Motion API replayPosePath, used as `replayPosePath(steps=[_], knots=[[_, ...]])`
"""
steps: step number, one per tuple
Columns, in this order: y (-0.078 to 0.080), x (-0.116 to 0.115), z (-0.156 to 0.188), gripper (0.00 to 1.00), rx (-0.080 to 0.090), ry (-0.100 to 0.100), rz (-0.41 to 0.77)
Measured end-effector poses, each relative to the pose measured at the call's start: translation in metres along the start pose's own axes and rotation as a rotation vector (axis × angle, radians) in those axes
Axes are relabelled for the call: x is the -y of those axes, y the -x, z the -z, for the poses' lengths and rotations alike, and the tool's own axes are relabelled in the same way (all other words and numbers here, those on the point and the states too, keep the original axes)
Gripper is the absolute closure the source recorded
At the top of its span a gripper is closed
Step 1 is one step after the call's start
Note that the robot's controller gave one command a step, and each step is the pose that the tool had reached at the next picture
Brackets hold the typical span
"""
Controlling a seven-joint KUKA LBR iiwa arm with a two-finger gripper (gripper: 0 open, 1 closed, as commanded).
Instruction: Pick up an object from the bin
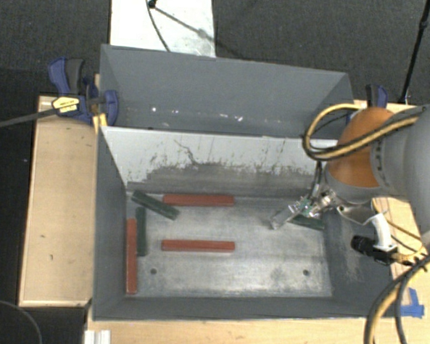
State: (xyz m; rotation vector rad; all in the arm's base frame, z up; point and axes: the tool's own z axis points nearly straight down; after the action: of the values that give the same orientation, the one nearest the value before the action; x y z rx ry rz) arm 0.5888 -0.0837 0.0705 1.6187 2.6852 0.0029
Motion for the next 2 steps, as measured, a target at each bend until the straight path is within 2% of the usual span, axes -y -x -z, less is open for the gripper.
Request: replayPosePath(steps=[1,2], knots=[[0.000,0.000,0.000,1.00,0.000,-0.002,0.005],[0.002,-0.001,0.060,1.00,0.000,0.001,0.014]])
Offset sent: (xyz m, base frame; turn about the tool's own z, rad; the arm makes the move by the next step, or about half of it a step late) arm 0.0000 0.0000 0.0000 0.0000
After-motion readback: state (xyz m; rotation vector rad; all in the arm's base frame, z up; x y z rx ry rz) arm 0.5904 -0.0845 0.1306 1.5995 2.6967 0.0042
